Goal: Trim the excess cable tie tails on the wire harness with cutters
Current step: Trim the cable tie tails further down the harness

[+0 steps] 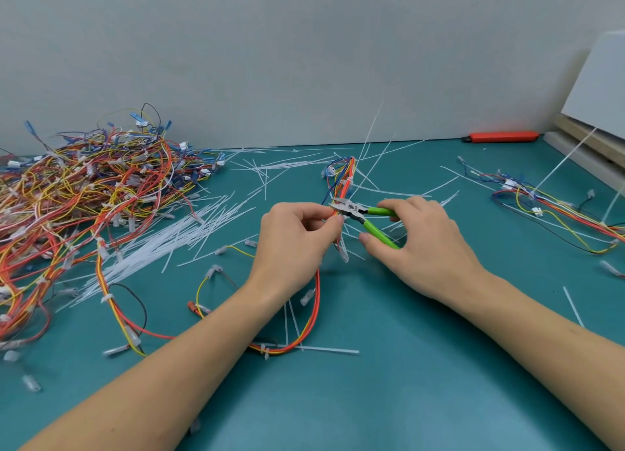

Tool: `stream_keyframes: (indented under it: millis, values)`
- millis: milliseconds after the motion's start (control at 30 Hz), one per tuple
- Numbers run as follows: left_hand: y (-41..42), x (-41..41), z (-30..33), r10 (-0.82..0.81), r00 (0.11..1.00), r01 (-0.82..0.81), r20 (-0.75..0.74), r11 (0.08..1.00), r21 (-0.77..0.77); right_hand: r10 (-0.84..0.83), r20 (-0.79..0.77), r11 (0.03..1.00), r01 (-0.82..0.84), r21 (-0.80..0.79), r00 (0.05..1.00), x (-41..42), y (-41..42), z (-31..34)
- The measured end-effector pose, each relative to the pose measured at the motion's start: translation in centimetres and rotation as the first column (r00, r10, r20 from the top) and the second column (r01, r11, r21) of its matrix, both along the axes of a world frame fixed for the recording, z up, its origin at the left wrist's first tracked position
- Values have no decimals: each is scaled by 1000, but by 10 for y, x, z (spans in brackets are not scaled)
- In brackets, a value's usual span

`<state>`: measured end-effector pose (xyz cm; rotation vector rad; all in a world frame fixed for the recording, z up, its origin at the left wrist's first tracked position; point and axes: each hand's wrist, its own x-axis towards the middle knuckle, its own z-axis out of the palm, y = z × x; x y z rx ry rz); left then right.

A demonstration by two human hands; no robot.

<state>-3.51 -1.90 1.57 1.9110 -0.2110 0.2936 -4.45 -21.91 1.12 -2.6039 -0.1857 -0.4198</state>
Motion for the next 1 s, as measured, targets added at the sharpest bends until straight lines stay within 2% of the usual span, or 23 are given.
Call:
stream_keyframes:
  millis: [300,433,767,1000]
  values:
    - [1,0,-1,9,1000,-8,21,1000,-6,28,-29,999,-27,23,999,0,0,-2]
    - [0,0,-1,8,1000,-8,18,1000,-15,-14,-49,1000,15,21,999,1,-2,-3]
    - [-1,-1,0,4,1000,-4,8,1000,-11,2,-3,999,-2,-35,1000,1,0,-2]
    - [-1,0,0,-3,1000,3,4,1000,-22,-1,-28,1000,0,-31,1000,0,0,-1]
